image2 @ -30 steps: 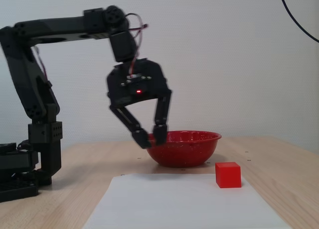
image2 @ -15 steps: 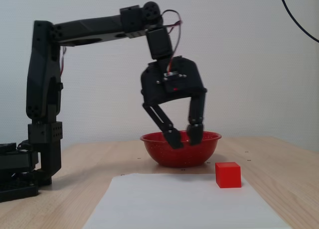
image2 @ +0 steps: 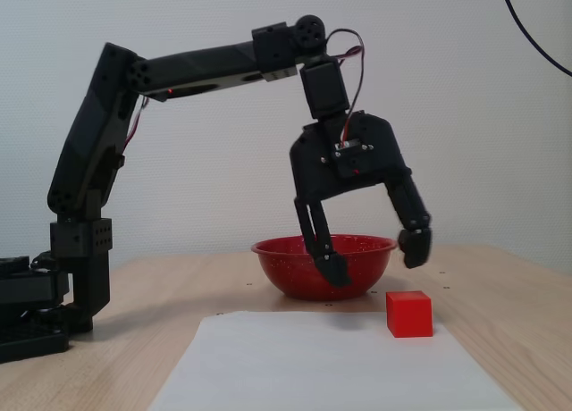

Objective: Grasp the red cube and put it in the red bowl.

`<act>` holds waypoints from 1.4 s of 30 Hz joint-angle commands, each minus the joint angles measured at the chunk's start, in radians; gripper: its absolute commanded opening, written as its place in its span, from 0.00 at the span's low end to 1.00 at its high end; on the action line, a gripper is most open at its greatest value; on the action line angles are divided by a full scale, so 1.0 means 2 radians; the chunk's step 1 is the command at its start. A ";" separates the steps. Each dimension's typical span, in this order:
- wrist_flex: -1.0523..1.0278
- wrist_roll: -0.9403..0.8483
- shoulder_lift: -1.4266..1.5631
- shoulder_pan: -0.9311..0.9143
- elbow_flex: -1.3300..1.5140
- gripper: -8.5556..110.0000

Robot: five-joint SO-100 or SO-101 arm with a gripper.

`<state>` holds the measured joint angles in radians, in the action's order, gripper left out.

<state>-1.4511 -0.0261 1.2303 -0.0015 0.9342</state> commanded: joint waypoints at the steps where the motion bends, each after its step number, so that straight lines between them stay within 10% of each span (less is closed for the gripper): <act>1: 0.011 -0.009 0.020 -0.009 -0.066 0.37; 42: -0.003 -0.010 -0.166 -0.018 -0.247 0.29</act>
<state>-1.4465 -0.0337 0.8345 -0.0307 0.5584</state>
